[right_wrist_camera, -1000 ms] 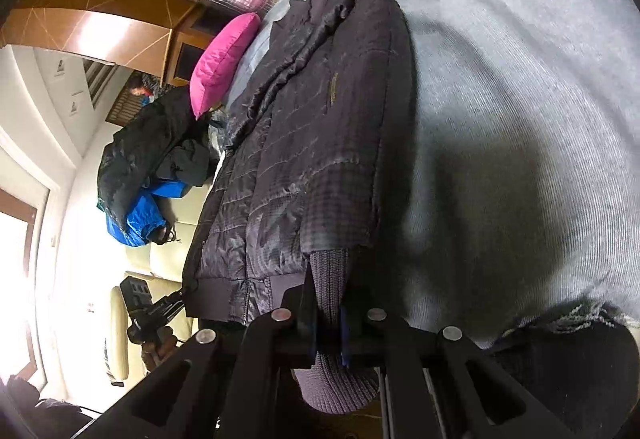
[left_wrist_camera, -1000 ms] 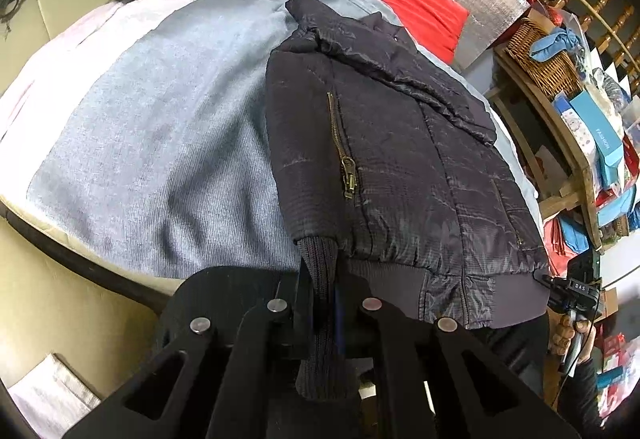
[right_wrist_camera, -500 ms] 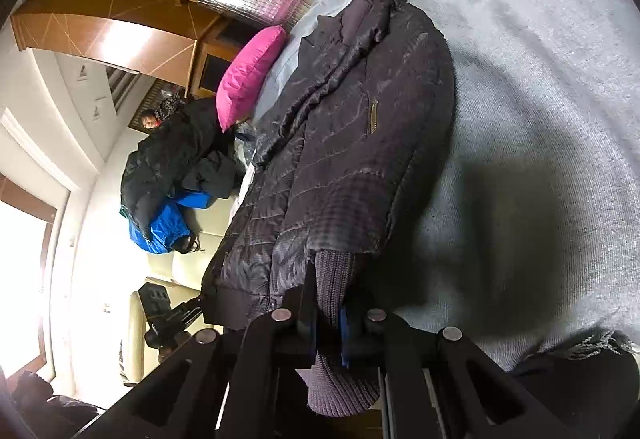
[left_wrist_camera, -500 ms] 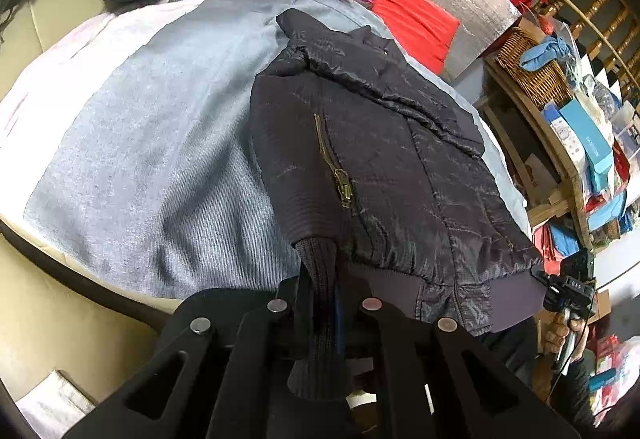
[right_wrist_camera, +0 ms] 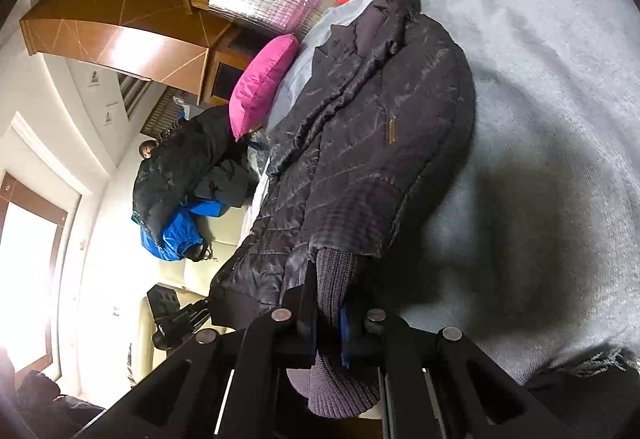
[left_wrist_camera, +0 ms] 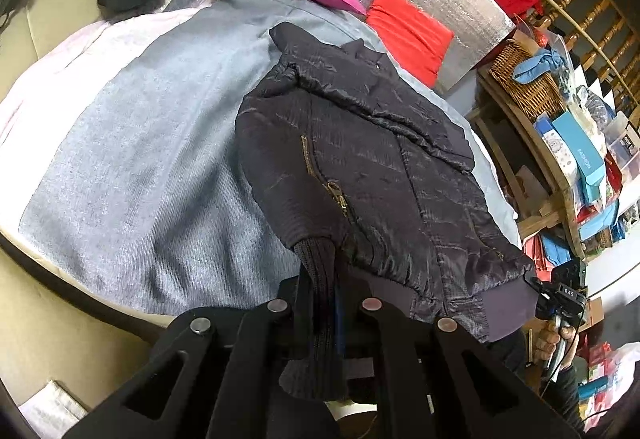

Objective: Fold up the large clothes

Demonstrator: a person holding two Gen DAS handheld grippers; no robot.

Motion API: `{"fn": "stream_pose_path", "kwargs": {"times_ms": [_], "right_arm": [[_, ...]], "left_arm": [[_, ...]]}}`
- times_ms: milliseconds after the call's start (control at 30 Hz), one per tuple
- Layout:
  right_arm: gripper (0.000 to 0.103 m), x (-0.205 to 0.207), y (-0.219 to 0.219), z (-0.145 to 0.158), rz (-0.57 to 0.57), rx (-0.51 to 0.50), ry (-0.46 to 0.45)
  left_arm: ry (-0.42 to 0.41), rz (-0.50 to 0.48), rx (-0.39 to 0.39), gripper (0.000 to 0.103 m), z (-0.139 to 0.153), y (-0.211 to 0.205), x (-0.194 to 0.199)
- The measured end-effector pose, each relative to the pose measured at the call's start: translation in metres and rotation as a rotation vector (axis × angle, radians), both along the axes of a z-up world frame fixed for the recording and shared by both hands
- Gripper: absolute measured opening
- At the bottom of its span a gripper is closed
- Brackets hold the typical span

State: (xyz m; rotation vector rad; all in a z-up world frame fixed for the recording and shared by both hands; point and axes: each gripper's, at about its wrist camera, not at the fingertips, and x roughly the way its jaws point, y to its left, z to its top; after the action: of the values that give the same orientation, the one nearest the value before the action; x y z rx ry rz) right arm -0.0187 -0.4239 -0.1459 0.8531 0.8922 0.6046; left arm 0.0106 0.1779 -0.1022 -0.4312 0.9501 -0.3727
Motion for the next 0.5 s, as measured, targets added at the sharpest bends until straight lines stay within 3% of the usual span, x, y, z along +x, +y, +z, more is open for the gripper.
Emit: {"fn": "stream_pose_path", "kwargs": {"times_ms": [500], "right_arm": [[0.009,0.0037,0.0057,-0.0002,0.011,-0.022,0.012]], "left_arm": [[0.0,-0.008,0.011,0.008,0.0022,-0.0049,0.0025]]}}
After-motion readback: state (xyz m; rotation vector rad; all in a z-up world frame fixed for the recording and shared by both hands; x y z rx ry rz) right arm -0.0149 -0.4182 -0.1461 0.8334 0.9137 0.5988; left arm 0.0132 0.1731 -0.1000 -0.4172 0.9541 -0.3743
